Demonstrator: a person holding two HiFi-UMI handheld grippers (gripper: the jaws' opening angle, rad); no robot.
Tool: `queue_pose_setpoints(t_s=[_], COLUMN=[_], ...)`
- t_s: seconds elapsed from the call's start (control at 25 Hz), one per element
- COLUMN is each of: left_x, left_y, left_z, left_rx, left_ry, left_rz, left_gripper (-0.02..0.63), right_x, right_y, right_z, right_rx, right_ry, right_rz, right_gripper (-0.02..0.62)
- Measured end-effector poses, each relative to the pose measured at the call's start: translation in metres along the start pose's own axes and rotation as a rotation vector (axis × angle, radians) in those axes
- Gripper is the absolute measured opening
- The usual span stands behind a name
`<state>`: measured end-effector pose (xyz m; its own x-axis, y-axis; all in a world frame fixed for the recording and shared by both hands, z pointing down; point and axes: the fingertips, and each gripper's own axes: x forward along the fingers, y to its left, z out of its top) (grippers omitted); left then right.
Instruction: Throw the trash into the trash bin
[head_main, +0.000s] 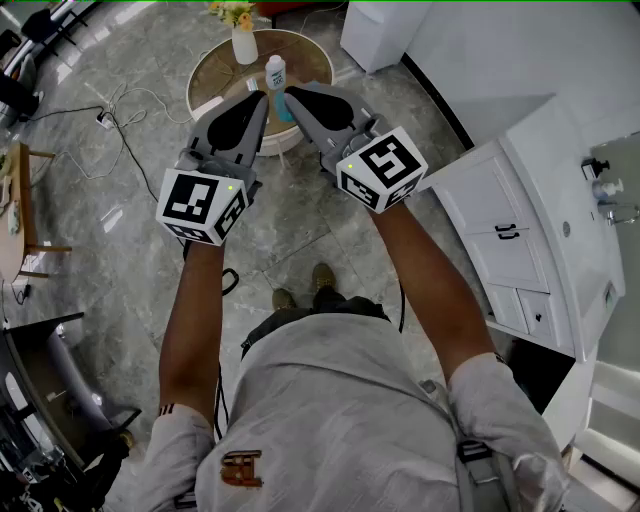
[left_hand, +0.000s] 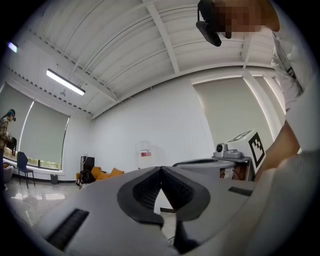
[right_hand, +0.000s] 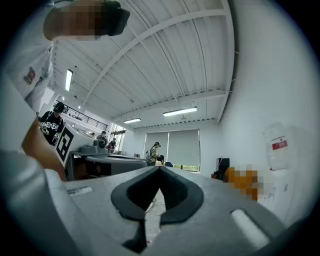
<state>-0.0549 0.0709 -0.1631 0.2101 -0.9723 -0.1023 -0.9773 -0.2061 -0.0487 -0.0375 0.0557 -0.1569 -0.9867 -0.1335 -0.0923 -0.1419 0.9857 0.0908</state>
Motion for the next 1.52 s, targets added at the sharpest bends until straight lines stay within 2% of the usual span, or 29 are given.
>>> queue_pose_setpoints(t_s=[0.44, 0.96, 1.2, 1.52], left_x=[0.016, 0.051, 0.062, 0.078], left_y=[-0.007, 0.02, 0.047, 0.089], left_z=[-0.005, -0.029, -0.045, -0.08], left_rx=[0.0, 0.022, 0.03, 0.016], left_ry=[-0.001, 0.012, 0.03, 0.048], left_rz=[0.018, 0.093, 0.07, -0.005], left_gripper=[-0.002, -0.002, -0.002, -0.002], right_x=[-0.01, -0.005, 0.014, 0.054], right_y=[-0.014, -0.082, -0.105, -0.126], right_z=[0.001, -0.022, -0.038, -0.079], right_rx=[0.022, 0.012, 0.004, 0.015], right_ry=[-0.04, -0.013, 0.022, 0.093], right_rz=[0.026, -0.002, -0.039, -0.127], right_gripper=[0.002, 0.002, 0.002, 0.002])
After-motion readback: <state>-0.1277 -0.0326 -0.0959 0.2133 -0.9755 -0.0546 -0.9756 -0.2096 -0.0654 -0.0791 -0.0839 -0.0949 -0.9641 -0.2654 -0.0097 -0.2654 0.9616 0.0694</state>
